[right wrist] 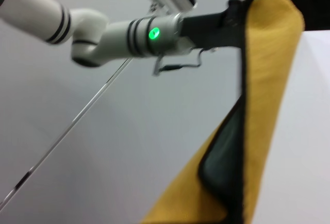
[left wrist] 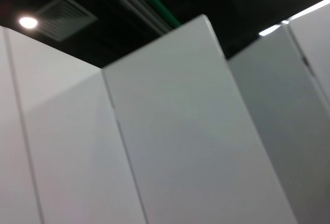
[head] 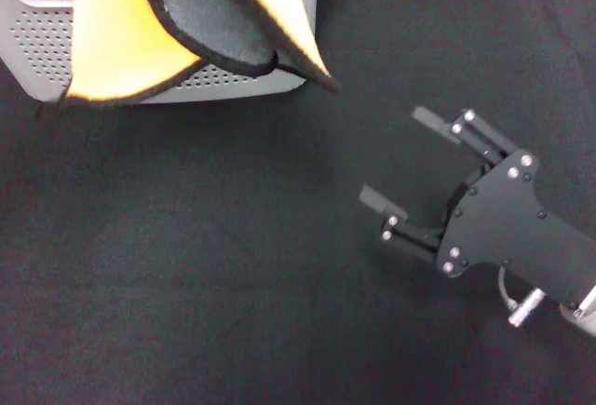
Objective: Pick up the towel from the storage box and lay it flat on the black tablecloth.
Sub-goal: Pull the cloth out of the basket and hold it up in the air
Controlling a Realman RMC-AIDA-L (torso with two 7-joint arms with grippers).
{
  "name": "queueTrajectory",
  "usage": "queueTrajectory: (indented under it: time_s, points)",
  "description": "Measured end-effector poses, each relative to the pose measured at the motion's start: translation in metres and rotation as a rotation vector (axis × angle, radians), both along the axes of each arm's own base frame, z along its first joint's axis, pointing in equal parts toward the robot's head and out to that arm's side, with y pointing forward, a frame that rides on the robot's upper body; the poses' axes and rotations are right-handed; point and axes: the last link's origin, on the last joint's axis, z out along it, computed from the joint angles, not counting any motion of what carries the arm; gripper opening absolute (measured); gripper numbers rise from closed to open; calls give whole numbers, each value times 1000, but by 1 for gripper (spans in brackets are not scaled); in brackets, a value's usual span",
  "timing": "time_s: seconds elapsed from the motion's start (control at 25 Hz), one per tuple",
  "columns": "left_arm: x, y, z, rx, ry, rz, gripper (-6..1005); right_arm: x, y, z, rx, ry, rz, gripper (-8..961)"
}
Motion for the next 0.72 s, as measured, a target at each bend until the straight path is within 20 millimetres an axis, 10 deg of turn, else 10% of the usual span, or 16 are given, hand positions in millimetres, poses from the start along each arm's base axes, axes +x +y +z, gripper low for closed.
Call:
queueTrajectory:
  time_s: [0.72]
  points:
    - [-10, 16, -14, -53, -7, -1, 4, -1, 33, 2, -279, 61, -117, 734]
